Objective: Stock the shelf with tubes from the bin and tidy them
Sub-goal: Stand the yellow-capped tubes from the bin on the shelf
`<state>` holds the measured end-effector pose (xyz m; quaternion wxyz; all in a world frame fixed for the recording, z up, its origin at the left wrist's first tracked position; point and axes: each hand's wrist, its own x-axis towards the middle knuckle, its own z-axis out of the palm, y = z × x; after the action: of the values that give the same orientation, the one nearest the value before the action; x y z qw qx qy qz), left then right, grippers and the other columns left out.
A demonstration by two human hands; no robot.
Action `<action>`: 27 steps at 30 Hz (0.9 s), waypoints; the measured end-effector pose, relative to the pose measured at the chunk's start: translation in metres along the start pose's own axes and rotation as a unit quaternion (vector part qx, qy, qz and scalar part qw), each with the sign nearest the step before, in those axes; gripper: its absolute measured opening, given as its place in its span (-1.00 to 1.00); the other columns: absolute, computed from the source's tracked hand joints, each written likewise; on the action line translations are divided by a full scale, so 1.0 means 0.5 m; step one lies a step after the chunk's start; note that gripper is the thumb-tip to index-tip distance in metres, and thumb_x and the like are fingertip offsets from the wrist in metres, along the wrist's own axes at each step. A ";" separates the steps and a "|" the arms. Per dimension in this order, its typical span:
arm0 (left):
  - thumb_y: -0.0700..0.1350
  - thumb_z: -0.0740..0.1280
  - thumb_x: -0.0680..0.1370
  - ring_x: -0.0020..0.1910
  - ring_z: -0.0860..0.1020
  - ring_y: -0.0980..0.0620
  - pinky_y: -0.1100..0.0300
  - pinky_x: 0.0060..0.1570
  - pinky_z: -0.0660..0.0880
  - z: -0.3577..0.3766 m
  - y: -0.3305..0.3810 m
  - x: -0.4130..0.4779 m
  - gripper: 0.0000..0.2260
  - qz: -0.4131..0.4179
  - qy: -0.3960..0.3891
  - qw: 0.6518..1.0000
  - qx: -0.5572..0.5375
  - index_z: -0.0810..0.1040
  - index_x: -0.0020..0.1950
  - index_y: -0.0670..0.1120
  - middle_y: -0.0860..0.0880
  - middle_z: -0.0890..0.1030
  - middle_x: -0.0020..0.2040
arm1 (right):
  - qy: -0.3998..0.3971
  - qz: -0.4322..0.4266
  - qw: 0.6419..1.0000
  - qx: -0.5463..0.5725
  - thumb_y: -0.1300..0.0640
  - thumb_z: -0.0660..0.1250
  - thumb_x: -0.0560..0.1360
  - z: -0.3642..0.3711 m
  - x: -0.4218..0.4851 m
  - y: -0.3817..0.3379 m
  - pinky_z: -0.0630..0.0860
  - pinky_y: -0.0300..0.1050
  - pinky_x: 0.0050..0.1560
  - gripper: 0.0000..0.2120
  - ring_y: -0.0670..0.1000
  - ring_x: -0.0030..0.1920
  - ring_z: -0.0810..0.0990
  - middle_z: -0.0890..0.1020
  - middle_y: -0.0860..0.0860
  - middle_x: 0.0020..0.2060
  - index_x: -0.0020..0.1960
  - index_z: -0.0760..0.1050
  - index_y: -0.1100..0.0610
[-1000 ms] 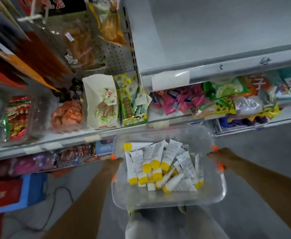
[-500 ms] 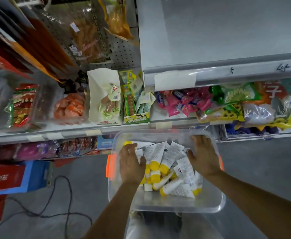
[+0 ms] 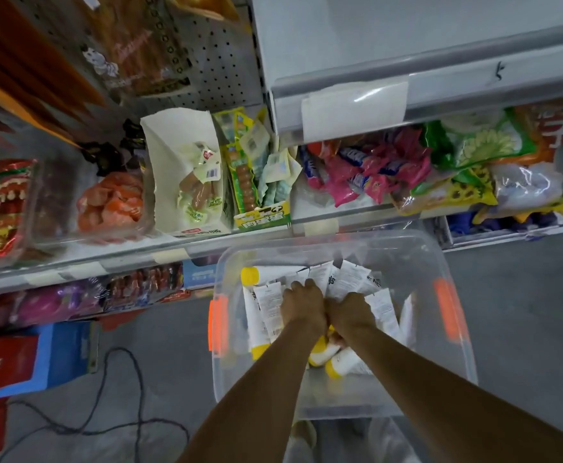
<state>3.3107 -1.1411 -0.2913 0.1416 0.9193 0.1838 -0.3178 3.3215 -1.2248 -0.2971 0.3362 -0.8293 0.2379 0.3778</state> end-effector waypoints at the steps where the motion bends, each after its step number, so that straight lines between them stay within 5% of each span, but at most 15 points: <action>1: -0.10 0.29 0.56 0.33 0.39 -0.22 0.00 0.22 0.42 -0.008 0.000 0.005 -0.57 -0.005 -0.003 1.000 -0.009 0.29 0.38 -0.18 -0.21 0.40 0.33 | -0.002 0.016 1.000 0.023 -0.07 0.29 0.48 0.005 0.005 -0.002 0.64 0.08 -0.12 -0.62 0.16 -0.31 0.66 0.65 0.15 -0.21 0.03 0.48 0.26; 3: 0.00 0.33 0.53 0.32 0.43 -0.22 0.03 0.20 0.42 -0.026 -0.011 0.012 -0.51 -0.007 -0.043 0.998 -0.047 0.30 0.37 -0.18 -0.20 0.44 0.32 | -0.010 0.036 0.996 0.082 -0.11 0.45 0.36 0.005 0.008 -0.002 0.60 0.07 -0.01 -0.50 0.18 -0.12 0.64 0.62 0.15 -0.11 0.07 0.46 0.26; 5: 0.02 0.42 0.43 0.22 0.52 -0.18 0.05 0.11 0.48 -0.047 -0.035 0.005 -0.45 -0.020 -0.115 0.985 -0.128 0.37 0.33 -0.17 -0.16 0.51 0.24 | -0.056 0.066 0.980 0.180 -0.07 0.53 0.25 -0.010 -0.002 -0.003 0.58 -0.02 -0.20 -0.54 0.13 -0.26 0.57 0.57 0.11 -0.27 -0.08 0.47 0.23; 7: -0.08 0.46 0.36 -0.02 0.59 -0.10 0.05 -0.01 0.58 -0.061 -0.057 -0.019 -0.50 -0.039 -0.204 0.932 -0.296 0.47 0.24 -0.22 -0.14 0.58 0.07 | -0.108 0.079 0.967 0.217 0.04 0.46 0.38 -0.034 -0.019 0.000 0.36 -0.22 -0.51 -0.73 0.03 -0.48 0.40 0.43 0.07 -0.45 -0.19 0.43 0.18; 11: -0.22 0.40 0.30 -0.09 0.60 -0.02 0.10 -0.09 0.59 -0.078 -0.102 -0.120 -0.59 -0.047 -0.266 0.809 -0.523 0.56 0.15 -0.14 -0.12 0.63 -0.04 | -0.215 0.007 0.957 0.196 0.10 0.35 0.46 -0.093 -0.095 -0.008 0.34 -0.17 -0.32 -0.90 0.05 -0.31 0.51 0.55 0.10 -0.31 -0.11 0.55 0.13; 13: -0.24 0.35 0.25 0.04 0.63 -0.08 0.04 -0.07 0.60 -0.093 -0.116 -0.167 -0.47 -0.037 -0.261 0.758 -0.597 0.54 0.23 -0.06 -0.14 0.64 0.09 | -0.266 -0.057 0.944 0.185 0.12 0.34 0.48 -0.126 -0.146 -0.027 0.37 -0.17 -0.32 -0.91 0.03 -0.33 0.56 0.59 0.09 -0.33 -0.11 0.57 0.13; 16: -0.28 0.28 0.38 0.09 0.64 -0.17 -0.10 0.03 0.59 -0.135 -0.127 -0.209 -0.52 -0.008 -0.243 0.698 -0.673 0.53 0.29 -0.06 -0.20 0.64 0.15 | -0.309 -0.127 0.927 0.170 0.18 0.34 0.50 -0.163 -0.216 -0.071 0.44 -0.17 -0.35 -0.86 0.09 -0.28 0.62 0.64 0.11 -0.26 0.05 0.59 0.14; 18: -0.25 0.31 0.43 0.14 0.61 -0.25 -0.16 0.12 0.55 -0.168 -0.137 -0.229 -0.56 0.004 -0.209 0.670 -0.713 0.51 0.32 -0.10 -0.25 0.61 0.19 | -0.313 -0.157 0.926 0.143 0.18 0.32 0.48 -0.180 -0.265 -0.104 0.40 -0.15 -0.35 -0.90 0.08 -0.32 0.62 0.62 0.13 -0.26 -0.02 0.56 0.11; 23: -0.29 0.42 0.43 0.17 0.58 -0.26 -0.09 0.03 0.57 -0.275 -0.163 -0.289 -0.53 0.057 -0.062 0.649 -0.756 0.48 0.33 -0.18 -0.23 0.62 0.19 | -0.349 -0.187 0.911 0.117 0.10 0.20 0.35 -0.207 -0.374 -0.175 0.29 -0.24 -0.49 -0.78 0.07 -0.43 0.48 0.55 0.15 -0.33 -0.08 0.48 0.18; 27: -0.26 0.46 0.44 0.15 0.60 -0.25 -0.18 0.09 0.55 -0.369 -0.180 -0.343 -0.58 0.123 0.040 0.674 -0.727 0.52 0.28 -0.17 -0.19 0.66 0.13 | -0.341 -0.257 0.897 0.113 0.03 0.22 0.32 -0.211 -0.457 -0.238 0.06 -0.14 -0.39 -0.83 -0.01 -0.47 0.32 0.46 0.08 -0.40 -0.17 0.42 0.11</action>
<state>3.2451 -1.0337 -0.0551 0.7956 0.5522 0.2478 -0.0264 3.3105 -1.1918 -0.0208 0.5736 -0.6383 -0.0717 0.5084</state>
